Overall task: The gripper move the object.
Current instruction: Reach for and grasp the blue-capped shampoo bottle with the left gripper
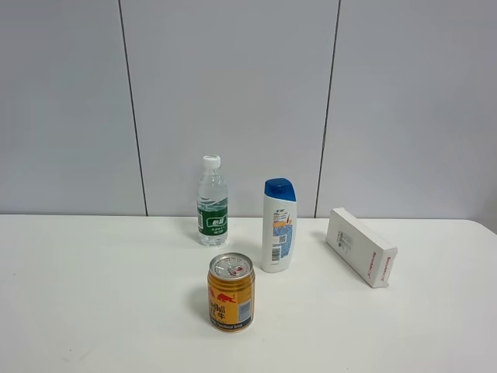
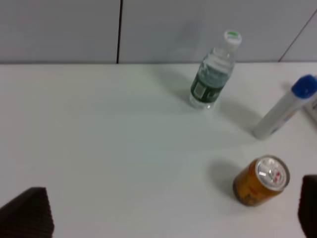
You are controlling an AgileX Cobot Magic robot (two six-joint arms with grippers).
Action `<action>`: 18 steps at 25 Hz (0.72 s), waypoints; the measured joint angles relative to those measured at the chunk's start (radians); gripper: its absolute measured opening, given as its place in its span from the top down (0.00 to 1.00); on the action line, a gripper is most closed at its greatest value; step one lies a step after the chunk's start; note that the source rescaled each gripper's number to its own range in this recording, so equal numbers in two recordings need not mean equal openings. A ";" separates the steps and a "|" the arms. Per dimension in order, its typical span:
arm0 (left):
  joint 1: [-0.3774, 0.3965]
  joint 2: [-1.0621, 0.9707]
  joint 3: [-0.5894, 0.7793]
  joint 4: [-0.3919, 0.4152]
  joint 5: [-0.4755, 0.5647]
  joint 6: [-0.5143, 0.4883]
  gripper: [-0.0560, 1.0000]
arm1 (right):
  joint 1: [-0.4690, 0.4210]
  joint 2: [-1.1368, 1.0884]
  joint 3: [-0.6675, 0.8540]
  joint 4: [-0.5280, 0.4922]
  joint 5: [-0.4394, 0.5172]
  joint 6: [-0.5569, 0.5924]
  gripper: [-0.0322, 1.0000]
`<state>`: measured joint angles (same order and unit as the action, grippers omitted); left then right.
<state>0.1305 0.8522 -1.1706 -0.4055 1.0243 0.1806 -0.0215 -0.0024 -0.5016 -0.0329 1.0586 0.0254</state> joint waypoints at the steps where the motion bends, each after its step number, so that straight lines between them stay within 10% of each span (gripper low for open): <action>1: 0.000 0.020 -0.011 -0.011 -0.009 0.008 0.00 | 0.000 0.000 0.000 0.000 0.000 0.000 0.00; 8: -0.057 0.175 -0.037 -0.057 -0.108 0.074 0.00 | 0.000 0.000 0.000 0.000 0.000 0.000 0.00; 18: -0.369 0.432 -0.037 -0.018 -0.352 0.106 0.00 | 0.000 0.000 0.000 0.000 0.000 0.000 0.00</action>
<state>-0.2380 1.2840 -1.2080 -0.4237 0.6719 0.2867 -0.0215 -0.0024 -0.5016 -0.0329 1.0586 0.0254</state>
